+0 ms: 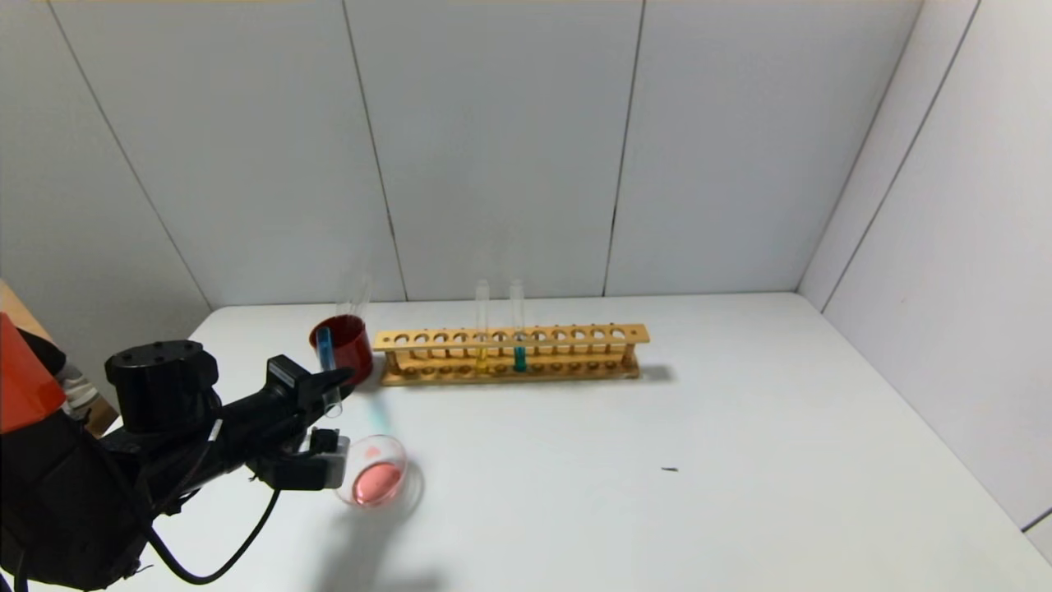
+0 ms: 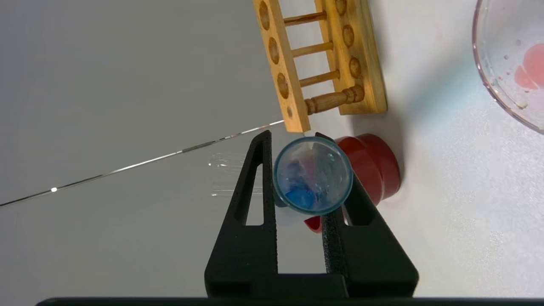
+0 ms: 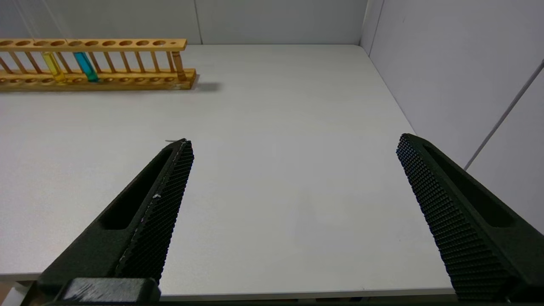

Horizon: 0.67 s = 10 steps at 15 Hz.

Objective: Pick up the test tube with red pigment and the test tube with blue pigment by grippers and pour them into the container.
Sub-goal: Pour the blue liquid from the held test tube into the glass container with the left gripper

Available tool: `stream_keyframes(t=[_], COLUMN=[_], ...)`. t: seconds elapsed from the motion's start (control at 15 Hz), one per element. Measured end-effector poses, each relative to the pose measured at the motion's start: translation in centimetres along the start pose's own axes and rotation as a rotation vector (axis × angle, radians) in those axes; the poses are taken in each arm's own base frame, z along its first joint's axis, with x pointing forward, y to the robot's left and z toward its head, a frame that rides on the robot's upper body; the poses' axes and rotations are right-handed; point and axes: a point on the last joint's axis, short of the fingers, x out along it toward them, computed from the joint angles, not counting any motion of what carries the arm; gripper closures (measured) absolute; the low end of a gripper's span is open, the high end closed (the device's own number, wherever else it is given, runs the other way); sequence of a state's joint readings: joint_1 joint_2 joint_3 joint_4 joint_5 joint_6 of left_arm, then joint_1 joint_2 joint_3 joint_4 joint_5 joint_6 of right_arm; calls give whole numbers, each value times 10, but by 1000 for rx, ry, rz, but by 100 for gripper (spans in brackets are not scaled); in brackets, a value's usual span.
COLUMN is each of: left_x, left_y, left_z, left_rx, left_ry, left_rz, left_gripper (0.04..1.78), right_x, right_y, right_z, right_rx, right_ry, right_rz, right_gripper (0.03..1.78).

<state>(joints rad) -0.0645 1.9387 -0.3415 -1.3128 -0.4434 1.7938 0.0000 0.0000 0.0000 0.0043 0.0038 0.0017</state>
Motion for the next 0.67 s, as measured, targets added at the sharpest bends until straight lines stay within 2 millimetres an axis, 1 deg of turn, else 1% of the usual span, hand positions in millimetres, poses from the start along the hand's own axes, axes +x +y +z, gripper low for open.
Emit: stream_keyframes(t=[0.67], left_x=[2], left_y=[-6], left_z=[0], left_rx=[101], left_ry=[8], left_rz=[-26], left_gripper=[149], right_x=[0], right_y=[0], right_z=[0], right_rx=[0], right_ry=[0], right_rz=[0], right_gripper=[6])
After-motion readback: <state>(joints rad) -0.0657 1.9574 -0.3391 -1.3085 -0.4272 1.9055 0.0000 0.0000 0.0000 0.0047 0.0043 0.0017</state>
